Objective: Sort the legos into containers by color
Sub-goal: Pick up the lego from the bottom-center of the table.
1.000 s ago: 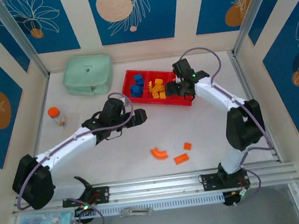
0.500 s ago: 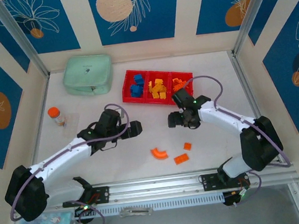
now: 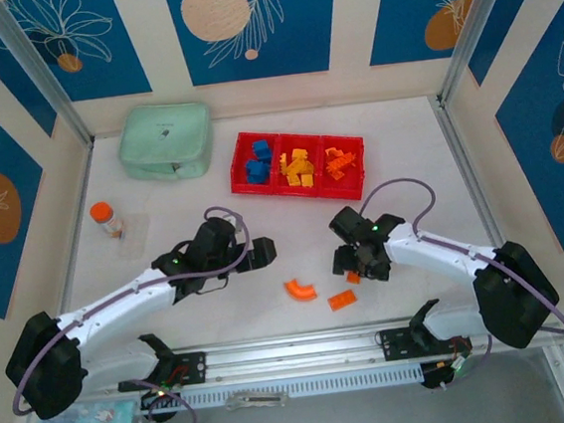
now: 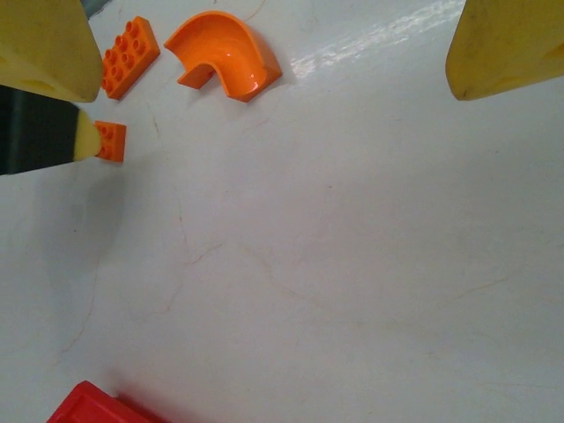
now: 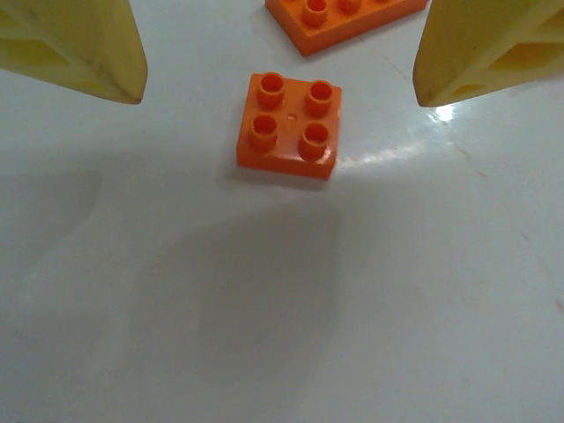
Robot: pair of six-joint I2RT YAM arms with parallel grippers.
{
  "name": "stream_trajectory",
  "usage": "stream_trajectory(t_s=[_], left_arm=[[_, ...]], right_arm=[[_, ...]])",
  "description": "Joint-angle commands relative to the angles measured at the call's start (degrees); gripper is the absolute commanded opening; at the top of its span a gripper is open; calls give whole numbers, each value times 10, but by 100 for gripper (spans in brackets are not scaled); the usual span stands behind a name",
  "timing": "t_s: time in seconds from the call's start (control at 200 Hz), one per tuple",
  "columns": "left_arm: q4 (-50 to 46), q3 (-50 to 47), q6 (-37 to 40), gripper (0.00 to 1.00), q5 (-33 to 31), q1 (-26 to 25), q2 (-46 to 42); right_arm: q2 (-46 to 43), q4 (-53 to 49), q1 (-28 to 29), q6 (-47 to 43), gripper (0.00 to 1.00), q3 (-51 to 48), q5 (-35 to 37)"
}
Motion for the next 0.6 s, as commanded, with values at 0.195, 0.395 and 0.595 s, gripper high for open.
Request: stream_trajectory(t_s=[0.195, 0.395, 0.595], left_arm=[[13, 13, -7, 99, -8, -13, 27], [16, 12, -10, 99, -8, -15, 28], [13, 9, -13, 99, -10, -16, 28]], right_arm=[[12, 24, 33, 77, 67, -15, 16], [45, 25, 43, 83, 60, -9, 29], [64, 45, 45, 72, 54, -12, 24]])
